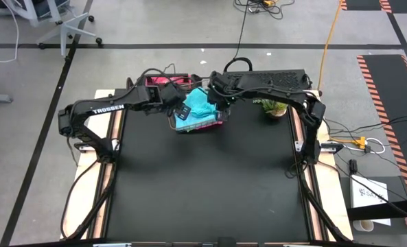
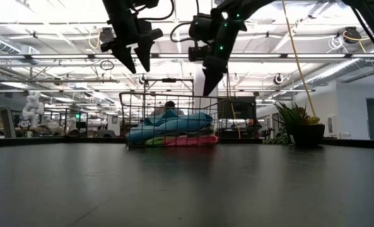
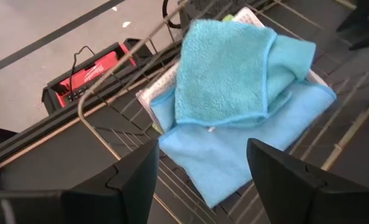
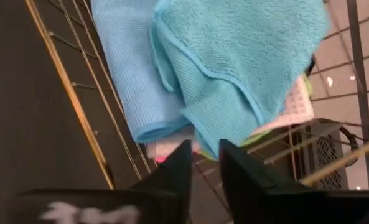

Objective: Fold microfiber towels
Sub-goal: Stack the folded light blue microfiber cloth on top of the folded light blue microfiber cloth in the wire basket

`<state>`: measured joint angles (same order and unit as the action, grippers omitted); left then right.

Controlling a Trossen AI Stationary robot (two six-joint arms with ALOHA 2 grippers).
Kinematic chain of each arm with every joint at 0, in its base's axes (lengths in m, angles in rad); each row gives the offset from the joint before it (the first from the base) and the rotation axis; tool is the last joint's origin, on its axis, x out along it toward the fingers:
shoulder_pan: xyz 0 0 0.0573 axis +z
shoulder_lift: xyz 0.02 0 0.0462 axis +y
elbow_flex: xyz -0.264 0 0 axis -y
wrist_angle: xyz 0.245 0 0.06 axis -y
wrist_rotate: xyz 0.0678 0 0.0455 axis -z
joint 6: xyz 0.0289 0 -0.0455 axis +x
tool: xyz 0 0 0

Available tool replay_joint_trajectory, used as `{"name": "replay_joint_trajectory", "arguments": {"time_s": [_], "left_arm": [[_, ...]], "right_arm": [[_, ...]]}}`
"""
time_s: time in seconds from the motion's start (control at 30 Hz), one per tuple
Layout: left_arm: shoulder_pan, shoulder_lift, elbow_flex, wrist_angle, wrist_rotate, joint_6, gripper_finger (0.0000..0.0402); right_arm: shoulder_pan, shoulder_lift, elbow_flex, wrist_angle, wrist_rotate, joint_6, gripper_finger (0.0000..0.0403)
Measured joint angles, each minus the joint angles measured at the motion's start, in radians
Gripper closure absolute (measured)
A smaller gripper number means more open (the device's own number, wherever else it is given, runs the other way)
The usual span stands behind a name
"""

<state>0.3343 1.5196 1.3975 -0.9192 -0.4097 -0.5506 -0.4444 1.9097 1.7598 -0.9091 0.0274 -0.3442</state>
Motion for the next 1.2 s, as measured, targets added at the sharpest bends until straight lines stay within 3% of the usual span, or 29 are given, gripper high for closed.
{"name": "replay_joint_trajectory", "arguments": {"time_s": [0.17, 0.5, 0.87, 1.07, 1.2], "left_arm": [[-0.039, 0.0, 0.0, -0.018, 0.0, -0.02, 0.0156], [-0.099, 0.0, 0.0, -0.024, 0.0, -0.059, 0.0156], [-0.144, 0.0, 0.0, -0.023, 0.0, -0.087, 0.0156], [-0.145, 0.0, 0.0, -0.018, -0.026, -0.072, 0.0156], [-0.088, 0.0, 0.0, 0.021, 0.01, -0.017, 0.0156]], "right_arm": [[0.002, 0.002, -0.049, 0.064, -0.002, 0.012, 0.0395], [0.069, 0.001, -0.168, 0.016, -0.029, 0.078, 0.04], [0.196, -0.033, -0.177, -0.063, -0.027, 0.138, 0.0402], [0.249, -0.136, -0.177, -0.058, 0.115, 0.174, 0.0403], [0.263, -0.244, -0.177, -0.051, 0.129, 0.275, 0.0403]]}}
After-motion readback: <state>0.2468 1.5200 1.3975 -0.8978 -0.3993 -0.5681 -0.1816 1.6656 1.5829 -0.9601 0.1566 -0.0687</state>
